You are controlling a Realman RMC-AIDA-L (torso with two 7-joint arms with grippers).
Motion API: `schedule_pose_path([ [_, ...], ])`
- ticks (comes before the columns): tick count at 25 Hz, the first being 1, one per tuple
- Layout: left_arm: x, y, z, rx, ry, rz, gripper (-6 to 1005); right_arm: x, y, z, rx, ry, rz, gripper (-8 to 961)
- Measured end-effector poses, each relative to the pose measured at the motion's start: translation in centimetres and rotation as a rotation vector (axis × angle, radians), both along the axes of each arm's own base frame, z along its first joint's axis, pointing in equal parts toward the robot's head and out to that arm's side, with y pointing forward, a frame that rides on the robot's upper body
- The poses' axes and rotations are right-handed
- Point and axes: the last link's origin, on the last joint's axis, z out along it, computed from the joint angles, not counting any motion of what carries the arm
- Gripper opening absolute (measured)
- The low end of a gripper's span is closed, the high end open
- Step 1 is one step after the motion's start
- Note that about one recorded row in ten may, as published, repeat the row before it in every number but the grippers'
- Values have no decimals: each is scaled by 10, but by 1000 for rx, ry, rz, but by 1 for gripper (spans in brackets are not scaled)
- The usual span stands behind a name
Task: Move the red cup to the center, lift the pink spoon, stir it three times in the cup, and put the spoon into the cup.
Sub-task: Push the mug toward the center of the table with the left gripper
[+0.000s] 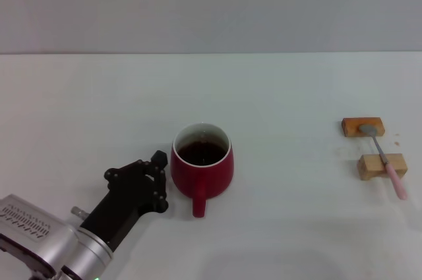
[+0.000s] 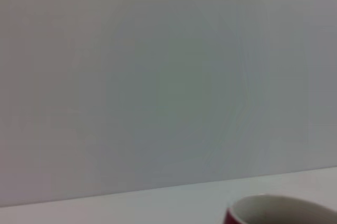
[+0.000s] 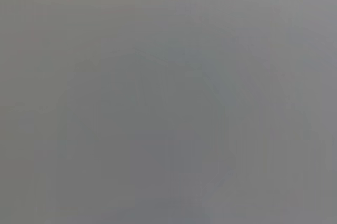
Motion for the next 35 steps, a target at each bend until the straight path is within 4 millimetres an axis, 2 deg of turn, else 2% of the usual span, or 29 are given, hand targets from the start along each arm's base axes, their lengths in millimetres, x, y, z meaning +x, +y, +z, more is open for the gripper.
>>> schedule_pose_path([
  [13,23,0,-17,-89,-11,-78,8,-2,1,-1,-4,5,12,714],
  [27,14,5,-11,-55,22,-53,37,-4,1,-2,-14,3,20,714],
  [35,27,3,-20,-102,11,-95,53,-4,1,-2,-12,4,22,714],
])
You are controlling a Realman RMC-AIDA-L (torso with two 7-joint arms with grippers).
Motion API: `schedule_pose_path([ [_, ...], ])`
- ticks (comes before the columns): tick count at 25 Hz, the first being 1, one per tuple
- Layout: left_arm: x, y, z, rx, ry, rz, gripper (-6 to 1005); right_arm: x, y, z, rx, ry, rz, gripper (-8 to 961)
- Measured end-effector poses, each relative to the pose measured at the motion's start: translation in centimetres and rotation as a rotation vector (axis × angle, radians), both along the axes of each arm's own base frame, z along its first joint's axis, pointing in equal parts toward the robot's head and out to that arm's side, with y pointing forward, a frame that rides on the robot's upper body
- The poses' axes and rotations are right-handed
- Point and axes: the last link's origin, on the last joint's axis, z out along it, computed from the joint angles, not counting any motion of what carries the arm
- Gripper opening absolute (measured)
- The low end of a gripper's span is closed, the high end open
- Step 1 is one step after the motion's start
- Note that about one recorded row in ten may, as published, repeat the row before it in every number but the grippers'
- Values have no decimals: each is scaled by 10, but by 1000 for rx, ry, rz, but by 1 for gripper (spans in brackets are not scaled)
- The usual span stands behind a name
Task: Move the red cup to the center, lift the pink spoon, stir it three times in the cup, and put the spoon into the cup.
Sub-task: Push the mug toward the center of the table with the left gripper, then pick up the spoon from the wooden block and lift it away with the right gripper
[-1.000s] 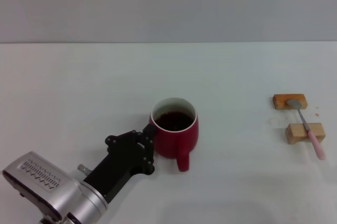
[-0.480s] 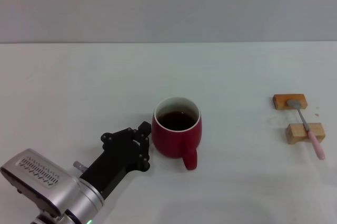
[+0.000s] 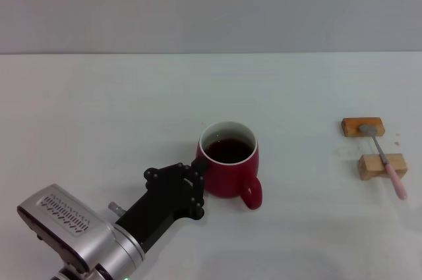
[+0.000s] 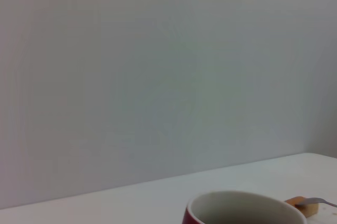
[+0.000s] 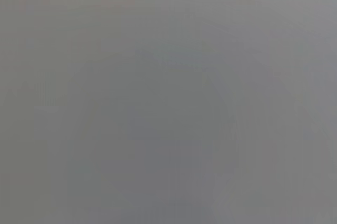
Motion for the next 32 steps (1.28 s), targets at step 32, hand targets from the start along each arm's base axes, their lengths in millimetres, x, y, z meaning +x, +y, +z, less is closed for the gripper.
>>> schedule_pose_path([
  [32,-91,-34,92,487,-5,320,147,16,-5,-10,-73,-27,-105,715],
])
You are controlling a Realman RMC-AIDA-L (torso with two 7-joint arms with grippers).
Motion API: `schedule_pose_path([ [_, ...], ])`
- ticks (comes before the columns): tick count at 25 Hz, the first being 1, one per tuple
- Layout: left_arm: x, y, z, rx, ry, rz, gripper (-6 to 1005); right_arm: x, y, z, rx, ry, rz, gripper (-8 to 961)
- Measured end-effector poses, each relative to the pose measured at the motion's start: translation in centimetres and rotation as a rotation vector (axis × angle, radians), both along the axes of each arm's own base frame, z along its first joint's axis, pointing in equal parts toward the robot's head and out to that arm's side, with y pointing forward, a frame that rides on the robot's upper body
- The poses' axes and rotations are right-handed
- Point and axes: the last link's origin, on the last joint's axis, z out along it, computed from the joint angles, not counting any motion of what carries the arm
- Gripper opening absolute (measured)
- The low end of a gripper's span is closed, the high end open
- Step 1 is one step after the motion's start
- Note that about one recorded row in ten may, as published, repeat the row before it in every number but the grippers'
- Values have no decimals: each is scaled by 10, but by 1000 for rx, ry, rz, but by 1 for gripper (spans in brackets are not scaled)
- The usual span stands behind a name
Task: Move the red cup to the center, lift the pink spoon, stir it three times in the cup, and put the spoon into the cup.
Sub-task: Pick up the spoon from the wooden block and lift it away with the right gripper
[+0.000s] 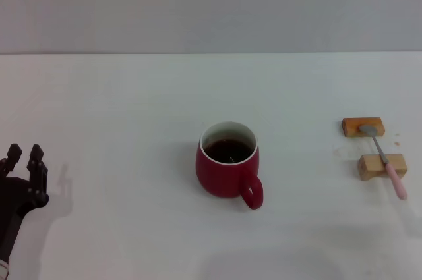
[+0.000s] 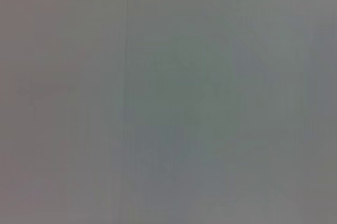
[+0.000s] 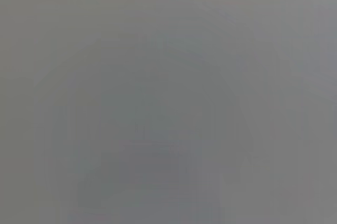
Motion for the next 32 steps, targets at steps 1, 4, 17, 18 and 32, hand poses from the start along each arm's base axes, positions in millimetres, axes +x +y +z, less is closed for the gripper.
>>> schedule_pose_path([
  [1,-1,-1,0,-4,3,1,178,6,-2,-1,-4,-3,-45,715],
  [4,-1,-1,-1,-8,4,3,271,16,-2,-2,-14,-6,-111,715],
  [17,0,-1,-1,-8,3,-4,745,30,2,-20,-118,-9,-232,716],
  [18,1,-1,-2,-7,2,-4,790,30,1,-21,-123,-10,-235,716],
  [32,2,0,-2,-11,4,-11,860,45,9,-31,-216,12,-324,716],
])
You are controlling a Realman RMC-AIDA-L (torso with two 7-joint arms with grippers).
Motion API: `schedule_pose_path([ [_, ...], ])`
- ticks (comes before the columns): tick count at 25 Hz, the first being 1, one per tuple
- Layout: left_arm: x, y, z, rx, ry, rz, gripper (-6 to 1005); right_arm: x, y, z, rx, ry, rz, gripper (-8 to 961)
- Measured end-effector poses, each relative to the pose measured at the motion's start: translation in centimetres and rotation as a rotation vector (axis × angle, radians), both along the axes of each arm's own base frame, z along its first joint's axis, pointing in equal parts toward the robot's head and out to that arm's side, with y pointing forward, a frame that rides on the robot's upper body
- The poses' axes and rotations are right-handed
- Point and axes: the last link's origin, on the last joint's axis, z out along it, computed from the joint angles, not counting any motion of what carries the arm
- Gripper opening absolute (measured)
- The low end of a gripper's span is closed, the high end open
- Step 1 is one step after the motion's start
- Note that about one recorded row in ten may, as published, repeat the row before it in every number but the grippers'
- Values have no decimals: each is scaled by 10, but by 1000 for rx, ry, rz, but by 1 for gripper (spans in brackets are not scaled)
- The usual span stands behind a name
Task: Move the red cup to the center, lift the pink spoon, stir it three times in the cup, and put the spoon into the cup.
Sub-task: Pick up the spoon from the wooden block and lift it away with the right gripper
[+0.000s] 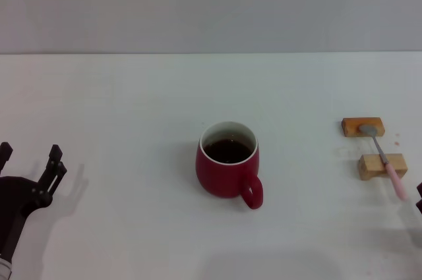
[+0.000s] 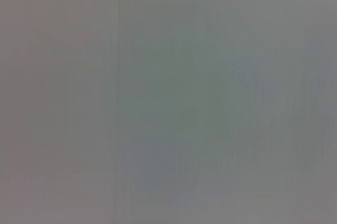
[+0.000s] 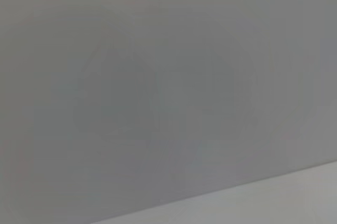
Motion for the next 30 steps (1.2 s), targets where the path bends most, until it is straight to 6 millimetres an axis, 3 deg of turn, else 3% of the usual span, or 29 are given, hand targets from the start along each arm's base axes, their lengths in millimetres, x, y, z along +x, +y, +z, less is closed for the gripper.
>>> schedule_pose_path([
  [30,0,-1,0,-1,-1,-5,859,-4,23,-18,-108,-19,-7,653],
])
